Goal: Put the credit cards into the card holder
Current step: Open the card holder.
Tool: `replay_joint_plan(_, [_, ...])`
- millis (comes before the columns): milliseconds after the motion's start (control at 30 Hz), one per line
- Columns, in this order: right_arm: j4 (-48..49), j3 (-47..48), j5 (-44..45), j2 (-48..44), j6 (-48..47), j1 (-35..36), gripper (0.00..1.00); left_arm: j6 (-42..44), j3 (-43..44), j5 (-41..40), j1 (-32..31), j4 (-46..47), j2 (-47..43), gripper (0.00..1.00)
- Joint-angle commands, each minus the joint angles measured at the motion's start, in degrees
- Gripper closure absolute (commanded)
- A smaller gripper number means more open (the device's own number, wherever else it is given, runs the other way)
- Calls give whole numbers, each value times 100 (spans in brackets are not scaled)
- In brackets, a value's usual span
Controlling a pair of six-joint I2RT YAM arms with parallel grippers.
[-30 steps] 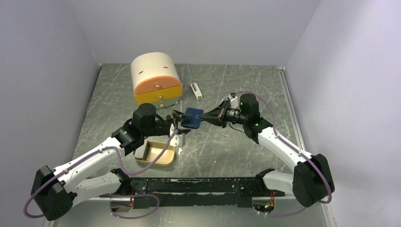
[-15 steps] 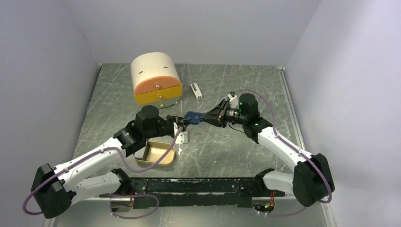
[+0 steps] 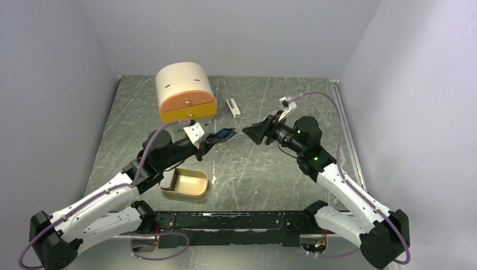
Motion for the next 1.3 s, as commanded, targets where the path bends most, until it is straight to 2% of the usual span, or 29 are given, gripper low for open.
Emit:
replay_joint_plan(0, [1371,-452,658,-210,-1965,385,38,-2039,459,-443,259,-494,250,91])
replay_joint_plan(67, [1681,-548,755,-170,-2562,626,38,-2509,816,-112,518,-1020,522,91])
replay_joint_plan(167, [1905,-514,808,-13,-3241,972,40,-3281,1109,432,792,-1280,679,91])
replay_joint_plan(333, [2597,-719,1136,80,-4444,1796,41,-4224,1051,1028,1159,-1028,475,91])
replay_joint_plan(500, [2578,-615,1625,381,-5406,2463,42,-4561,1108,1345,1231,-1106,407,91])
replay_joint_plan(900, [3004,-752,2654,698,-5917,2849,49,-4673,1078,2170,1235,-1158,391,91])
replay_joint_plan(1267, [2756,-636,2862,760,-5916,2849,61,-4619,1205,2375,1241,-1376,359,91])
